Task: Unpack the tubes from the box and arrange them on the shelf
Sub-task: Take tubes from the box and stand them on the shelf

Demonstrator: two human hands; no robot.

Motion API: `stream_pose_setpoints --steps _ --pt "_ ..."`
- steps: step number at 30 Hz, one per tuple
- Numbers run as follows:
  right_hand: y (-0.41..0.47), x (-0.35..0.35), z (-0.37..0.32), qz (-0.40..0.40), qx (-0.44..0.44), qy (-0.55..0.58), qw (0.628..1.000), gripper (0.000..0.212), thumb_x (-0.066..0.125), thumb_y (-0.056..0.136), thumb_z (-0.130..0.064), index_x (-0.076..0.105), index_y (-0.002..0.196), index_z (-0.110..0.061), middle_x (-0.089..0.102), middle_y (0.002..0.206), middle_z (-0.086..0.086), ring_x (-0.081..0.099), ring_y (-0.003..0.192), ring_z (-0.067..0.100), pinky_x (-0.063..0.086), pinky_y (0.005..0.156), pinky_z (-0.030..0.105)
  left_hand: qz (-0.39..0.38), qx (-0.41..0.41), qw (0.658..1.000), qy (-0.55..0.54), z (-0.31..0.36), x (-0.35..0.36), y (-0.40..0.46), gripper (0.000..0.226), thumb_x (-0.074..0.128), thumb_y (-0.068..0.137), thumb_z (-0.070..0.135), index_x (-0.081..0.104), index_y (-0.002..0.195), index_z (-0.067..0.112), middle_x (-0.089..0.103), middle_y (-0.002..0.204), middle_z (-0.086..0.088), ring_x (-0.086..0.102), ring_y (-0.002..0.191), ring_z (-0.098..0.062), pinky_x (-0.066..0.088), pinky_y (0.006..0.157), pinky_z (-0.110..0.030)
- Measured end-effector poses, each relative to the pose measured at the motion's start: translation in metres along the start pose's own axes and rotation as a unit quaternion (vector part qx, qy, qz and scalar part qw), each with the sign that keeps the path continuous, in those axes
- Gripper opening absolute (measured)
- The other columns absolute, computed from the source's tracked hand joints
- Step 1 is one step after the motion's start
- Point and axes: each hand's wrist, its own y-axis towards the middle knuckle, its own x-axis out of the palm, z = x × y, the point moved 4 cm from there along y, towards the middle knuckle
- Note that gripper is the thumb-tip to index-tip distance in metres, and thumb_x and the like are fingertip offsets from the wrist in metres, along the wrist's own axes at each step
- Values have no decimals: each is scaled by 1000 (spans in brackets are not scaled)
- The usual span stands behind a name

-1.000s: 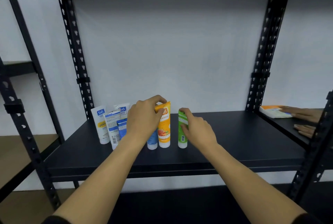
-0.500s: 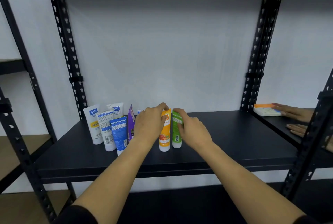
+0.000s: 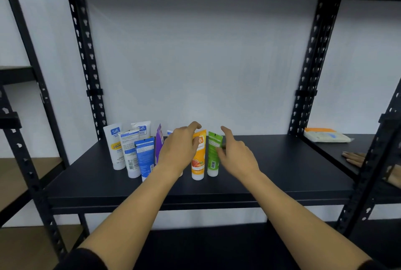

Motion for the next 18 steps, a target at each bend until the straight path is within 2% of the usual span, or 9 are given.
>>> stream_pose_setpoints --steps 5,8,13,18 --pt "-13 -3 10 -36 35 -40 998 55 50 100 -39 35 148 -16 63 124 8 64 107 25 54 78 39 39 -15 998 -41 -5 -12 -22 27 49 101 30 54 126 24 67 115 -1 65 96 -14 53 72 -25" --pt "-26 1 13 -80 41 -76 993 54 50 99 -43 42 143 -13 57 132 9 56 119 27 51 88 40 47 -16 999 -21 -12 -16 -43 25 50 100 29 56 123 25 67 112 1 62 97 -12 54 75 -27" --pt "-50 7 9 -110 6 -160 981 49 47 99 -49 50 137 -18 56 130 7 52 119 27 47 94 41 -8 -21 999 24 -36 -6 -78 26 51 99 33 58 121 24 62 116 2 55 107 -13 53 81 -29" --pt "-77 9 -4 -97 -37 -157 982 47 49 98 -47 52 136 -20 58 128 5 53 117 25 48 94 40 -16 -5 998 62 -59 -4 -116 20 54 94 32 65 108 24 65 106 7 55 97 -12 50 80 -31"
